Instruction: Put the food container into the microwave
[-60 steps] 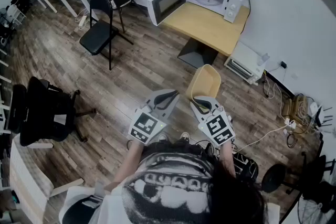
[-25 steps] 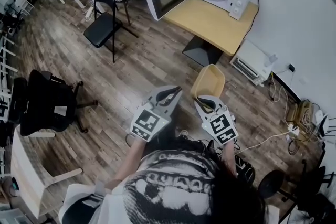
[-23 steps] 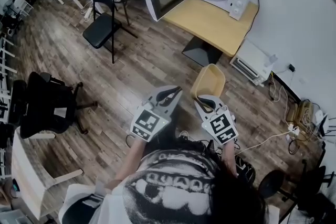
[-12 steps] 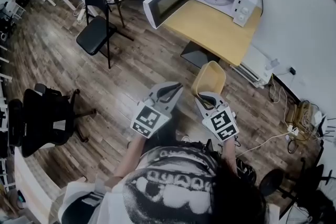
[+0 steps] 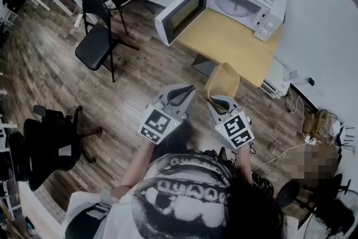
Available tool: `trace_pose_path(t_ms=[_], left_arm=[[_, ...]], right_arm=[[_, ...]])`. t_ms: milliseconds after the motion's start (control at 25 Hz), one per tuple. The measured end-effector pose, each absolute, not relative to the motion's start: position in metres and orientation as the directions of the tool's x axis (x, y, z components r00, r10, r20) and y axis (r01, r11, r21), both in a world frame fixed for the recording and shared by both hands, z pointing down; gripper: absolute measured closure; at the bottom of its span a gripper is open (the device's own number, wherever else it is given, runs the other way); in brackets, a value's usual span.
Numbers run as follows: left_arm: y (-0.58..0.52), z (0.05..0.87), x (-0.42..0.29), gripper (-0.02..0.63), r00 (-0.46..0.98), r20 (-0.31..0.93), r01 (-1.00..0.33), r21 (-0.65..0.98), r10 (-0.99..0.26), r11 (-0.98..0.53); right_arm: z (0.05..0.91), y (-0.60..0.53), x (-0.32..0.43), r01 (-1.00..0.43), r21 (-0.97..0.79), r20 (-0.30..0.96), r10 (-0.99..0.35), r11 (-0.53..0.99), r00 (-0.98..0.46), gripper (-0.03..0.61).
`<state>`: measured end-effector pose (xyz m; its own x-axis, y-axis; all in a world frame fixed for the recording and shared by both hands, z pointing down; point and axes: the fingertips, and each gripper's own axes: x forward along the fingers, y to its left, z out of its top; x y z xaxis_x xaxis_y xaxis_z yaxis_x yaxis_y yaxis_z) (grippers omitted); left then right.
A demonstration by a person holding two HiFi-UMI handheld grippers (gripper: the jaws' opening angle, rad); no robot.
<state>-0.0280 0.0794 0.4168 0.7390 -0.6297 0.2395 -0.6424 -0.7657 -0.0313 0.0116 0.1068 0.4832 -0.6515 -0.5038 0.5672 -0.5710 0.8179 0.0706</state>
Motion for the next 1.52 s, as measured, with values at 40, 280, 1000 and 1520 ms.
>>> trace_pose_path(t_ms=[40, 280, 1000, 1520], left_arm=[[0.071, 0.416, -0.032, 0.598, 0.741, 0.239, -0.639, -0.033, -0.627, -0.768], [0.034, 0.415, -0.053, 0.598, 0.763, 0.229, -0.615, -0.033, -0.605, -0.788], [-0.005, 0.430, -0.055, 0.598, 0.836, 0.215, -0.522, 0.025, -0.505, -0.853], [-0.032, 0.437, -0.065, 0.598, 0.820, 0.186, -0.561, 0.077, -0.541, -0.824]], right_arm=[[0.483, 0.099, 0.007, -0.574, 0.071, 0.567, -0.506, 0.816, -0.650, 0.557], [0.484, 0.066, -0.013, -0.601, 0.075, 0.573, -0.527, 0.796, -0.627, 0.557], [0.495, 0.032, -0.011, -0.688, 0.076, 0.627, -0.571, 0.722, -0.530, 0.557], [0.495, 0.004, 0.002, -0.681, 0.109, 0.655, -0.567, 0.724, -0.499, 0.557]])
